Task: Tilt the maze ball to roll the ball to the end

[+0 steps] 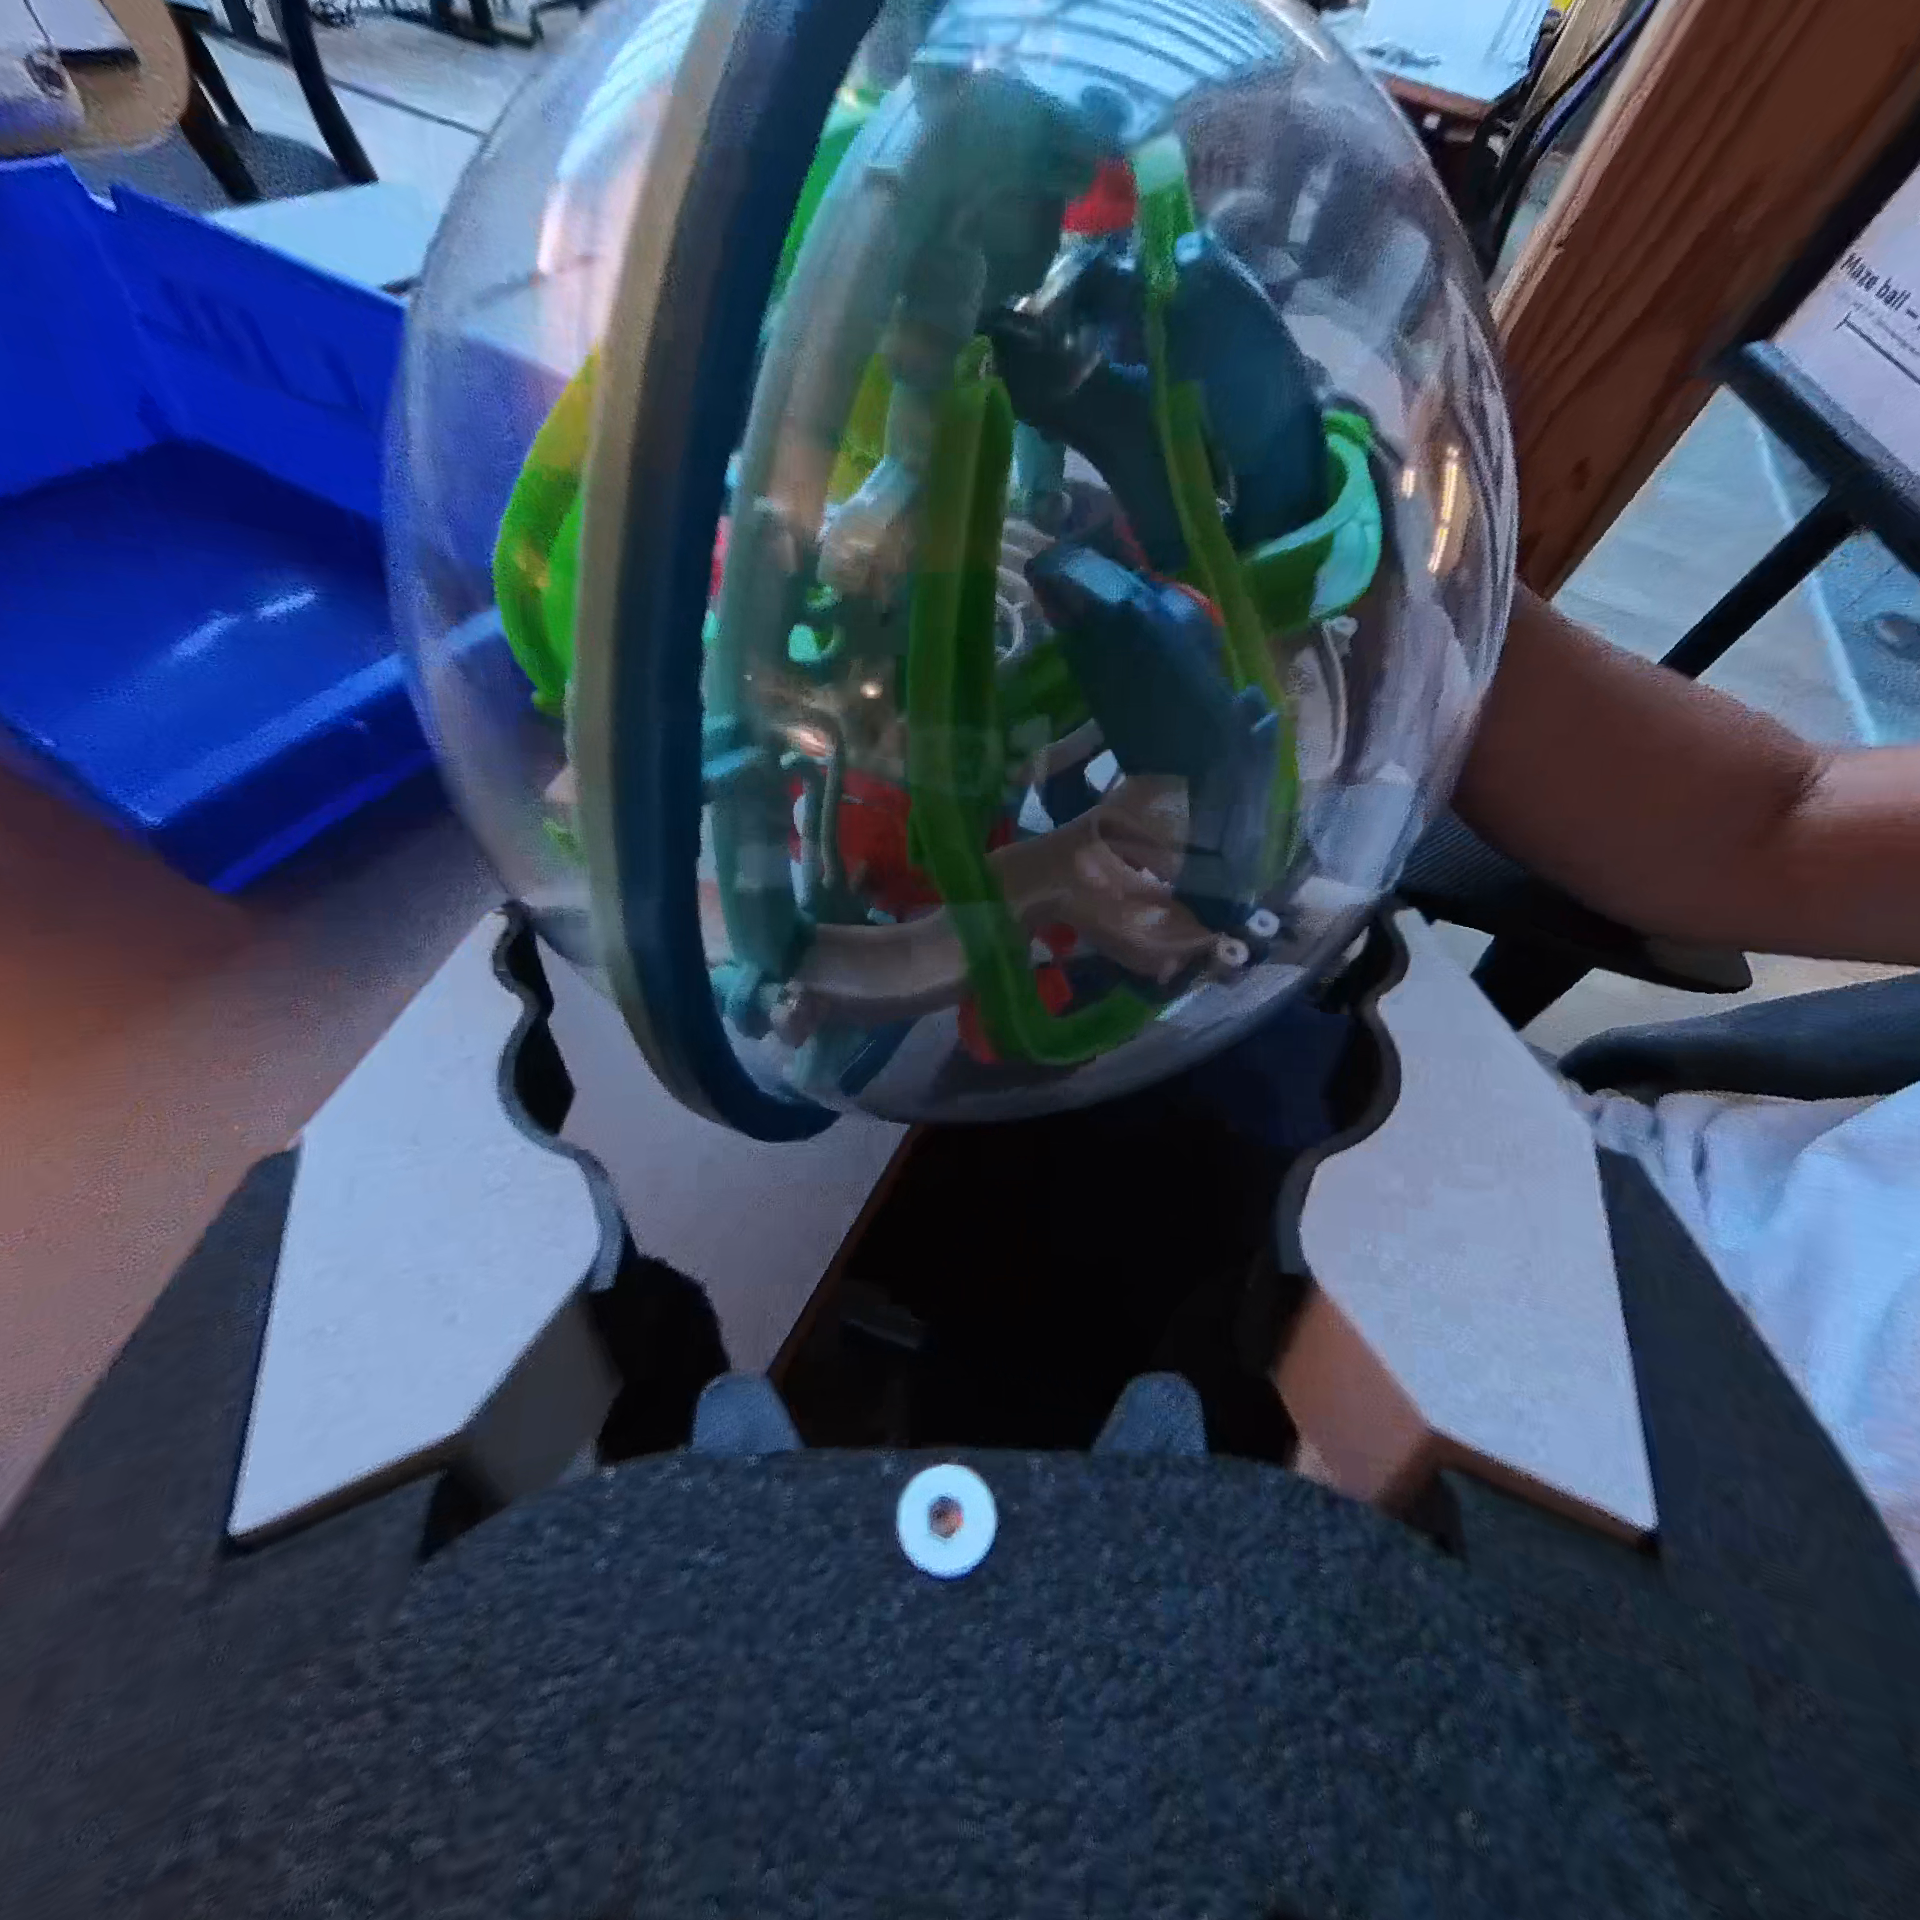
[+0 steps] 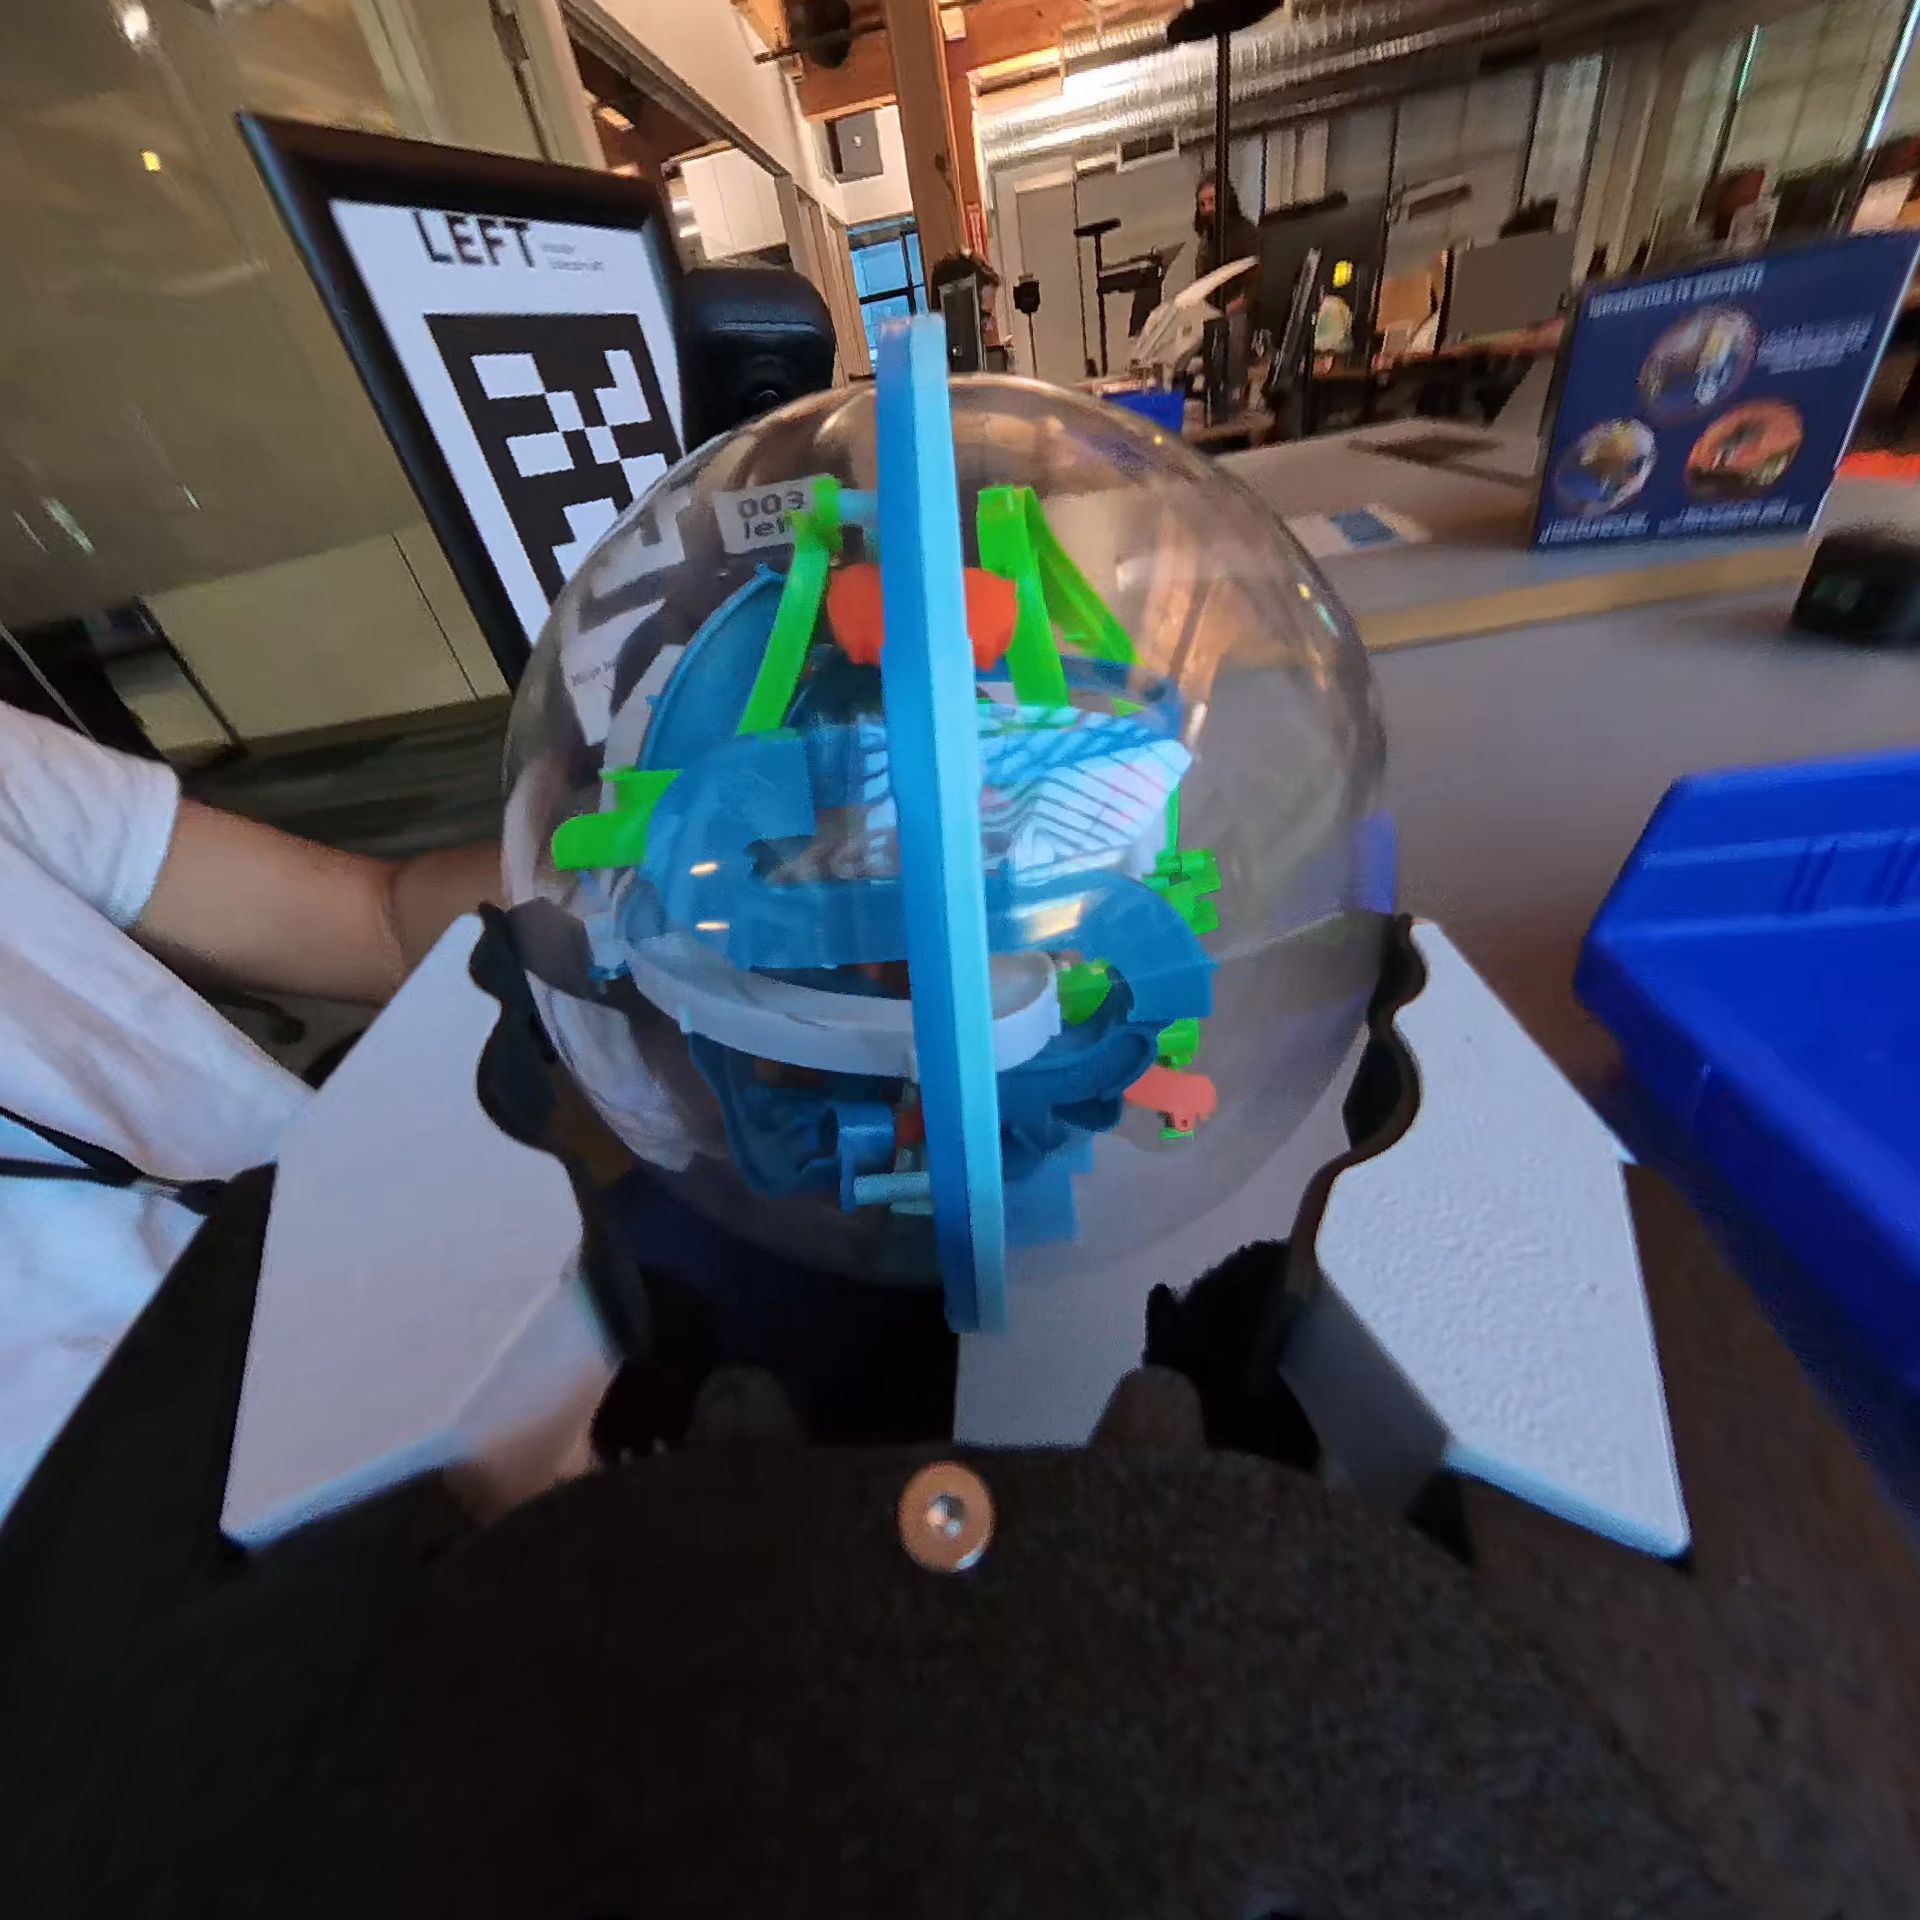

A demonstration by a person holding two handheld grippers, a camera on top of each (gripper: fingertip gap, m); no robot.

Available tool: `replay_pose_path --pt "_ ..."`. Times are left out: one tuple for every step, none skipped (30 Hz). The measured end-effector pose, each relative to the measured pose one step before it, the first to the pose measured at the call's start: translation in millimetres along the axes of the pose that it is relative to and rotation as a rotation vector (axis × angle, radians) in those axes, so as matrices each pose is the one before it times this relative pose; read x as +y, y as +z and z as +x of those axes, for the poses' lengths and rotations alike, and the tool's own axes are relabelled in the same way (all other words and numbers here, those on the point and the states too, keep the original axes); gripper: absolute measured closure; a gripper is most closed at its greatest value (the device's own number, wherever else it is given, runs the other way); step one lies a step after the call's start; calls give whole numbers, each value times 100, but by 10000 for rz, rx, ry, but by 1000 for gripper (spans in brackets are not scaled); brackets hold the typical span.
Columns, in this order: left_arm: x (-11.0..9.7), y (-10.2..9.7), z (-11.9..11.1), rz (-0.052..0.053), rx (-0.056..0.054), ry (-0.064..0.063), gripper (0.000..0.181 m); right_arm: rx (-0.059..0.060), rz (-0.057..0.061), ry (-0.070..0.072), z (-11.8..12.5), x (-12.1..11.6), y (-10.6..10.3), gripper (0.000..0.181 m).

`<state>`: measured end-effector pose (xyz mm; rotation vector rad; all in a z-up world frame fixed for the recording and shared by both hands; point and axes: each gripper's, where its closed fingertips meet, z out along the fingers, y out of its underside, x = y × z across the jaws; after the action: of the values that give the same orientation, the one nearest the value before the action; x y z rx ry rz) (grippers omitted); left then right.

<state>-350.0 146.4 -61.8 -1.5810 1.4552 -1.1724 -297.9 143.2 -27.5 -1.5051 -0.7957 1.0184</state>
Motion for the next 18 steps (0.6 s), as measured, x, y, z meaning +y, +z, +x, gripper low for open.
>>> replay_pose_path --pt "339 293 -314 -67 150 -507 34 -32 -91 612 544 636 23 27" --pt "346 290 -353 -59 169 -545 34 -26 -112 624 588 616 37 28" --pt "359 252 -395 -40 167 -562 34 -15 -94 616 607 532 50 27" --pt "362 252 -401 -48 159 -549 34 -11 -74 597 592 462 61 27" --pt "359 258 -417 -51 122 -457 34 -14 -40 469 569 394 72 27" --pt "337 226 -378 -66 89 -359 34 -7 -5 336 529 322 62 27" --pt "321 205 -328 -81 70 -300 34 -3 25 266 465 249 54 27" --pt "300 197 -344 -76 49 -267 34 0 57 201 436 162 34 28" --pt "233 200 -418 -65 12 -266 34 39 128 101 431 11 -8 28" --pt "41 103 -334 40 6 -259 34 134 241 -84 471 -183 -72 31" --pt "-181 -10 -193 163 58 -231 35 21 489 -156 121 -629 -123 33" --pt "-147 -39 -126 89 56 -212 35 68 355 -212 93 -546 -158 37" --pt "-89 -37 -58 25 37 -180 35 106 -15 -183 75 -134 -115 38" --pt "-53 -22 -82 8 14 -161 35 213 -128 -294 108 12 -66 35" --pt "-65 -26 -121 30 14 -176 35 335 -18 -473 99 -178 -97 29" --pt "-87 -91 -56 62 17 -263 35 367 29 -651 -23 -416 -148 28" --pt "-108 -137 -32 93 15 -410 35 388 -107 -807 -192 -437 -121 28" --pt "-124 -96 -165 111 19 -494 35 317 -275 -909 -479 -351 5 28"
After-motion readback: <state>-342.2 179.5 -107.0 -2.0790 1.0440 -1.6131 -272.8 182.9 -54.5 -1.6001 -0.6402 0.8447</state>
